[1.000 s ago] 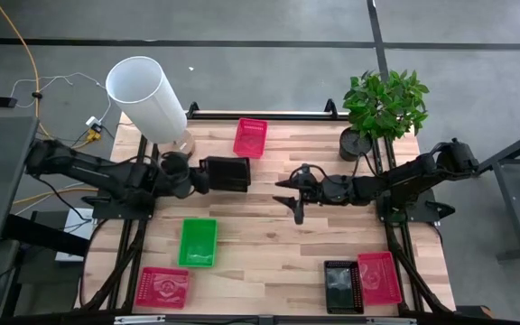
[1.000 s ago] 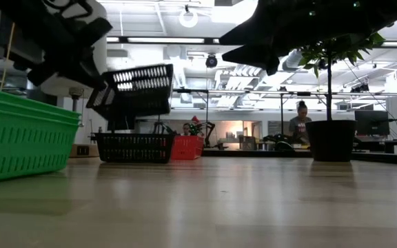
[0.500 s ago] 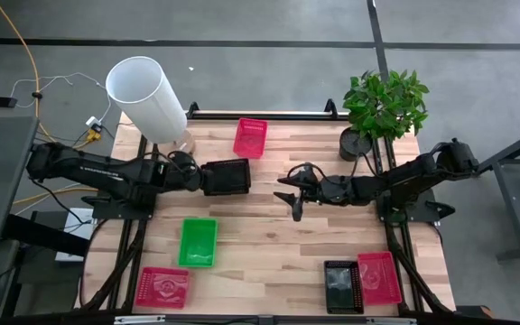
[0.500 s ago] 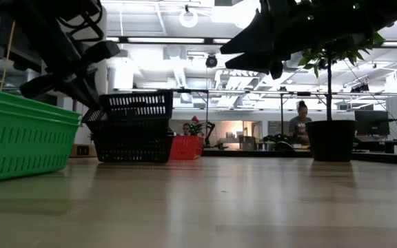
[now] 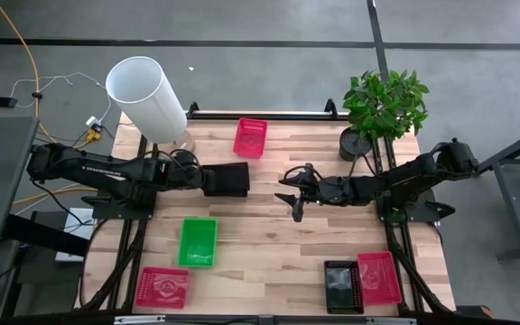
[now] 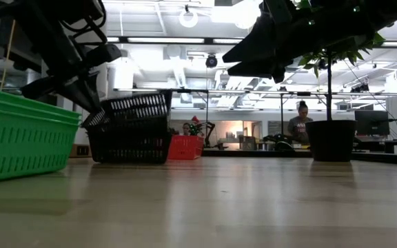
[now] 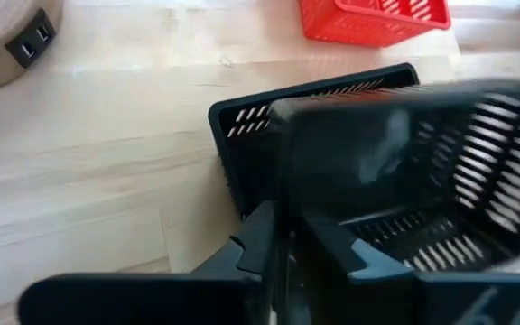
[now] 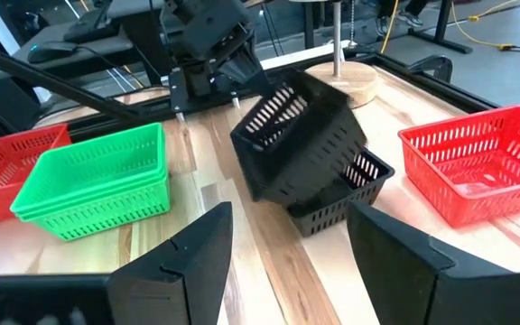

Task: Stack baskets by color
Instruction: Stack the left black bin on top of the top black bin, then stack the bottom black bin on top of the top black bin

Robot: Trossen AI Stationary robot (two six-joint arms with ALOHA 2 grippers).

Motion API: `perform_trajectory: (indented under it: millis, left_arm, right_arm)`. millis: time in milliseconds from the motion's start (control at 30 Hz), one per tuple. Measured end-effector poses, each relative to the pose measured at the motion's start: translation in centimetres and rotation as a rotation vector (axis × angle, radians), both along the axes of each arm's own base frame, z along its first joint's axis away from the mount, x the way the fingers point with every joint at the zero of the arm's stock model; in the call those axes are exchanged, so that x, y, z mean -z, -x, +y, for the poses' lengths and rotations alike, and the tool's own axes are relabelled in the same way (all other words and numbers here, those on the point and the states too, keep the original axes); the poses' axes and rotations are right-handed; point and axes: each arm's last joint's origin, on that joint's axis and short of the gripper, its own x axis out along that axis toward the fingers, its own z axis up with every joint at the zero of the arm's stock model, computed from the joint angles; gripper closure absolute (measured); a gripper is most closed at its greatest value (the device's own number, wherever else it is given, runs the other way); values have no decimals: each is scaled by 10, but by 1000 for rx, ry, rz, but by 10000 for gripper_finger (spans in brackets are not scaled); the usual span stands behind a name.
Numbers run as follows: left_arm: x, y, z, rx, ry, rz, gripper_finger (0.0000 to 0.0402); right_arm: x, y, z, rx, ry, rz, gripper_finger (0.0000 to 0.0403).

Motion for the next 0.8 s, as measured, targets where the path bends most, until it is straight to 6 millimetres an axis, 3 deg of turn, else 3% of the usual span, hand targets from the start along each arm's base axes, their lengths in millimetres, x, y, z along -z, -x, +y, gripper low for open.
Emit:
perform_trajectory:
  millis: [433,600,800]
  left_arm:
    - [-9,-1,0,68,-56,-52,272]
    - [-39,-3,2,201,-180,-121,253]
    - [-87,-12,-8,526,-500,-250,251]
  right_arm:
    - [-1,0,0,0,-1,-7,195]
    - [-4,-1,0,-17,54,-25,195]
    - [-11,-3,1,-34,114,-92,195]
